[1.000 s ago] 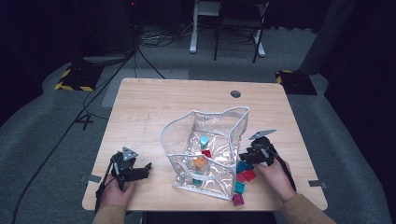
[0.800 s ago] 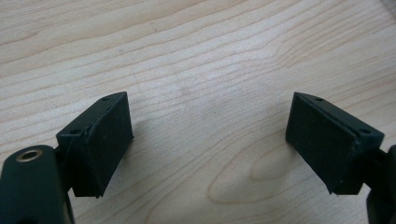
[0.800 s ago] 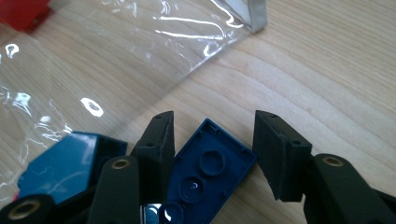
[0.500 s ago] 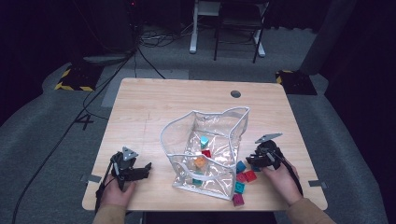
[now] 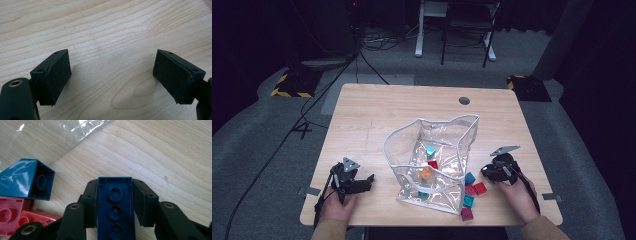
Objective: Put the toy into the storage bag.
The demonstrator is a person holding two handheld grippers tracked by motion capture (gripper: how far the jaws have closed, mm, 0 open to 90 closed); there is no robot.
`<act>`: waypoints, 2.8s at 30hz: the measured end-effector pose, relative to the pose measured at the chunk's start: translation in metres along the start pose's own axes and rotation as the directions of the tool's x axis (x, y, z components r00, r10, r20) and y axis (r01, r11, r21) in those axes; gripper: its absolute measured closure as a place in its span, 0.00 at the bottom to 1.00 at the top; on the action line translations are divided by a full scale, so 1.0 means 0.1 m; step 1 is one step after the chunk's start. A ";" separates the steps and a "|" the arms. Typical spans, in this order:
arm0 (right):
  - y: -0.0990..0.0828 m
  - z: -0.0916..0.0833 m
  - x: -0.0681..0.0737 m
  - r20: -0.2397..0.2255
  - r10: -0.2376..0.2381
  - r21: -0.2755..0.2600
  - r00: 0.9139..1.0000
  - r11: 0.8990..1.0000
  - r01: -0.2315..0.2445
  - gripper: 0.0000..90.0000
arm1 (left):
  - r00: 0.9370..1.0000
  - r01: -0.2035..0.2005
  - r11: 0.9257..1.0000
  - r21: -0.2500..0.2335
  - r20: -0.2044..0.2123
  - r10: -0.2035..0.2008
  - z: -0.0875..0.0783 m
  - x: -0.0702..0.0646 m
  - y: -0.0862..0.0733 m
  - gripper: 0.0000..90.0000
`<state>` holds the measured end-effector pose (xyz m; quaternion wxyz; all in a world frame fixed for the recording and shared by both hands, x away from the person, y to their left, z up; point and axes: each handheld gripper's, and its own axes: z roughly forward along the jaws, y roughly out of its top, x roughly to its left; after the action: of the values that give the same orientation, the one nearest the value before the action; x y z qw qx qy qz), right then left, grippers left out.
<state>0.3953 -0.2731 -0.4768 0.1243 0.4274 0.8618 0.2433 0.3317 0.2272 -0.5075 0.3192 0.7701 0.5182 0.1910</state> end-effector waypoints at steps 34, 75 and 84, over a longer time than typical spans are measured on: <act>0.47 -0.83 -0.04 -0.232 -0.011 -0.178 0.973 0.984 -0.031 0.65 | 1.000 0.001 1.000 0.000 0.000 -0.001 0.00 0.00 0.00 0.17; 1.42 -1.64 0.35 -0.246 -0.217 -0.331 0.945 0.935 0.128 0.65 | 1.000 0.000 1.000 0.000 0.000 0.000 0.00 0.00 0.00 0.17; 1.70 -1.61 0.52 -0.254 -0.253 -0.316 0.934 0.934 0.167 0.65 | 1.000 0.000 1.000 0.000 0.000 0.000 0.00 0.00 0.00 0.17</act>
<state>0.4108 -0.1940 -0.2506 0.0833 0.2686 0.8668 0.4118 0.3317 0.2272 -0.5075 0.3192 0.7700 0.5184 0.1910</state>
